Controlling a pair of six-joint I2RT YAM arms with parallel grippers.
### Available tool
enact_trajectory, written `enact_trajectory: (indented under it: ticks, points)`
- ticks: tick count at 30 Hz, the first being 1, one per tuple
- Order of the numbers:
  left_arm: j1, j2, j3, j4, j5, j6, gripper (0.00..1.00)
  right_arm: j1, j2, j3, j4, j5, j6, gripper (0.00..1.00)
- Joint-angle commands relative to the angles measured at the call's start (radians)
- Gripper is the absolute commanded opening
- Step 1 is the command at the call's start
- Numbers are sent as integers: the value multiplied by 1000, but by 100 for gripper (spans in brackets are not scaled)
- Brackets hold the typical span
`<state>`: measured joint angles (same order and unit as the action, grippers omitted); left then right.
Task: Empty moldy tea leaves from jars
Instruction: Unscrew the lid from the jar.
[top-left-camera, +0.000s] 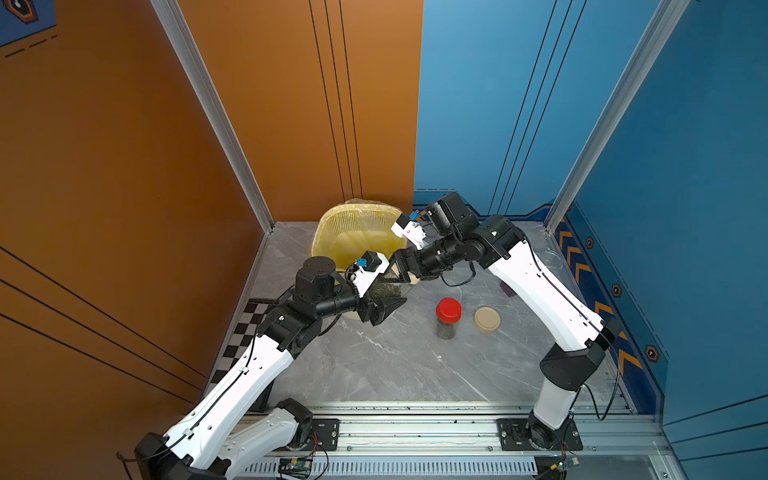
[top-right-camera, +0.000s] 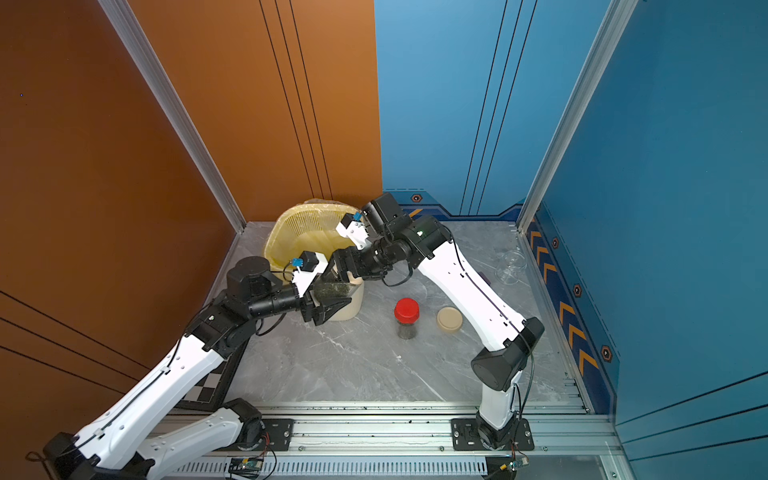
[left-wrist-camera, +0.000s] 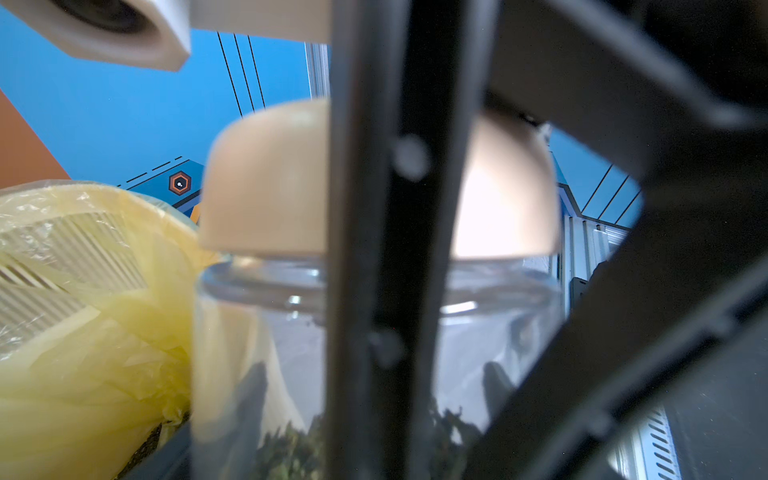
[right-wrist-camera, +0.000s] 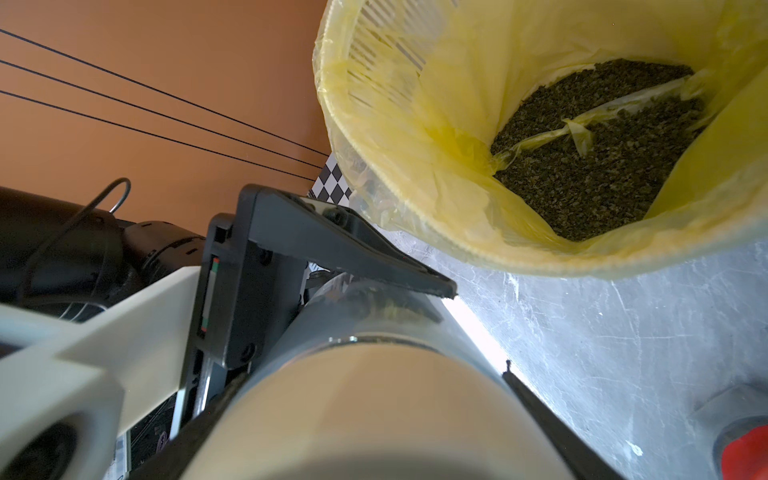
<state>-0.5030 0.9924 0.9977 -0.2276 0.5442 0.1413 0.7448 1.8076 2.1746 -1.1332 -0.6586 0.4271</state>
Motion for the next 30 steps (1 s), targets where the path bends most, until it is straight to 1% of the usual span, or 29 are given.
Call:
enact_trajectory:
  ticks: [1, 2, 4, 7, 12, 25, 30]
  points:
    - [17, 9, -22, 72, -11, 3, 67, 7, -56, -9, 23, -82, 24, 64]
    - [17, 4, -27, 81, -14, 2, 66, 6, -58, -12, 23, -81, 24, 66]
    - [18, -8, -43, 116, -20, -4, 63, 5, -60, -20, 23, -75, 24, 73]
    - [24, -30, -70, 174, -27, -18, 62, 5, -69, -37, 23, -70, 27, 85]
    - [29, -29, -74, 203, -21, -28, 61, 5, -81, -58, 23, -55, 27, 99]
    - [33, -47, -99, 221, -10, -44, 61, -22, -99, -87, 32, -36, 24, 100]
    - [33, -54, -108, 221, 5, -56, 61, -30, -105, -86, 48, -10, 29, 100]
